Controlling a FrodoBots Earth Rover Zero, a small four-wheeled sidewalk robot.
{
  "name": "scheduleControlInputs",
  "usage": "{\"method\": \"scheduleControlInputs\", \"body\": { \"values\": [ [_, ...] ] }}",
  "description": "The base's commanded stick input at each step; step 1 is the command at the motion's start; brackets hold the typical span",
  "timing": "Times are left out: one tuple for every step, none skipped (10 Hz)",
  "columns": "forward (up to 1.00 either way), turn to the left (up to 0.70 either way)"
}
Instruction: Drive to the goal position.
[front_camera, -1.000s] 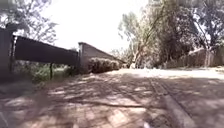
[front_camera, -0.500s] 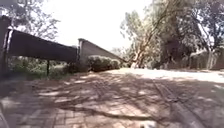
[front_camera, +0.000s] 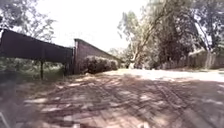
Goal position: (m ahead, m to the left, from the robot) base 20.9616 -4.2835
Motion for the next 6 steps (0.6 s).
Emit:
{"method": "scheduleControlInputs", "body": {
  "values": [
    [0.7, -0.08],
    [0.7, -0.15],
    [0.7, -0.19],
    [0.7, -0.24],
    [0.7, -0.29],
    [0.7, -0.34]
  ]
}}
